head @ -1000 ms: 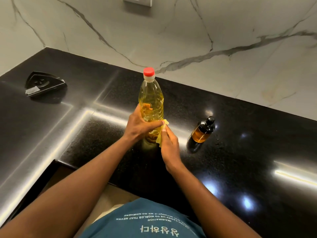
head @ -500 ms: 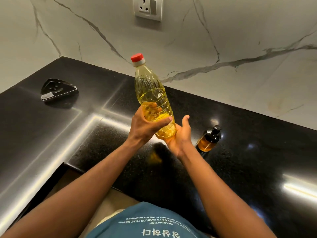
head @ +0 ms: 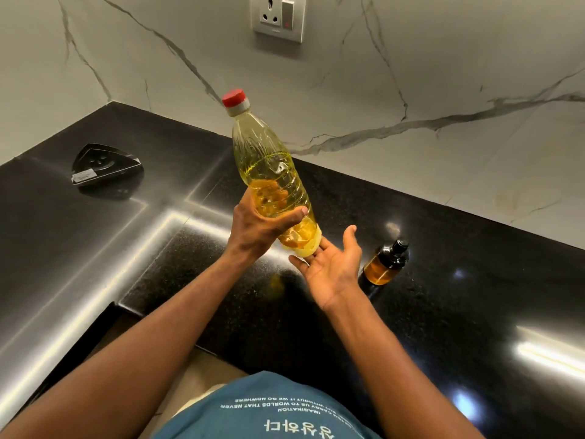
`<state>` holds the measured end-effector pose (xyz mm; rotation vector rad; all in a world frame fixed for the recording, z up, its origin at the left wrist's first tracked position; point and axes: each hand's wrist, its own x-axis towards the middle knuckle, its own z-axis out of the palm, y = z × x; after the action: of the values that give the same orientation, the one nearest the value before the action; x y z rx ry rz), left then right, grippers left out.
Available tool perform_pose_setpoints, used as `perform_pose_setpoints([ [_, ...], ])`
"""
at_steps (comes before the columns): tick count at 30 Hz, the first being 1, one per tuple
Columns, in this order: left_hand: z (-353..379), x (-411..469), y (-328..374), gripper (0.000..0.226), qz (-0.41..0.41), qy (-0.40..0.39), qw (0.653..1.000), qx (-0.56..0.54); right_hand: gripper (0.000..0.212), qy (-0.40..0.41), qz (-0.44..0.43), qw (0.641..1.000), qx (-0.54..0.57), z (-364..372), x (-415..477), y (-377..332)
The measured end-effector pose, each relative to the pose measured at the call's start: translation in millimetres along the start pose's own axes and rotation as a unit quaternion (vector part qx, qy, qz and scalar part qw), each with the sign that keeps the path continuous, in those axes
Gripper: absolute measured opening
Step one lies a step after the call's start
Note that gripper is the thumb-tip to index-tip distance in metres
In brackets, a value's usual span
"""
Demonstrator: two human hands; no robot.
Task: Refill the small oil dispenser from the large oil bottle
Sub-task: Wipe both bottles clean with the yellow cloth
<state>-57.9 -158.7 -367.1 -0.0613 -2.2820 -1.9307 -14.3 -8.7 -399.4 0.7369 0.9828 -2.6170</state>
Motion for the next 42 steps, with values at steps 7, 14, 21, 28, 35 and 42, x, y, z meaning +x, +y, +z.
perform_pose_setpoints([
  [7,2,-11,-11,0.068,-0.003,0.003,1.000,0.017,0.095,0.008,-0.003,0.999,-0.037,8,5,6],
  [14,-9,-3,-12,0.070,0.007,0.046,0.998,0.039,0.076,0.011,-0.112,0.972,-0.208,18,-17,37],
  [21,-8,4,-3,0.072,-0.006,0.031,0.999,0.015,0.084,-0.019,-0.267,0.861,-0.432,29,7,25],
  [28,-5,-5,6,0.059,-0.011,-0.021,0.999,-0.035,0.099,-0.037,-0.012,0.988,-0.151,31,27,-14],
  [35,0,-2,3,0.059,0.013,-0.009,0.999,-0.034,0.089,0.014,0.033,0.998,0.059,34,24,6],
  [42,2,20,-10,0.071,0.034,0.019,0.999,0.028,0.038,0.061,0.035,0.998,-0.001,47,9,4],
])
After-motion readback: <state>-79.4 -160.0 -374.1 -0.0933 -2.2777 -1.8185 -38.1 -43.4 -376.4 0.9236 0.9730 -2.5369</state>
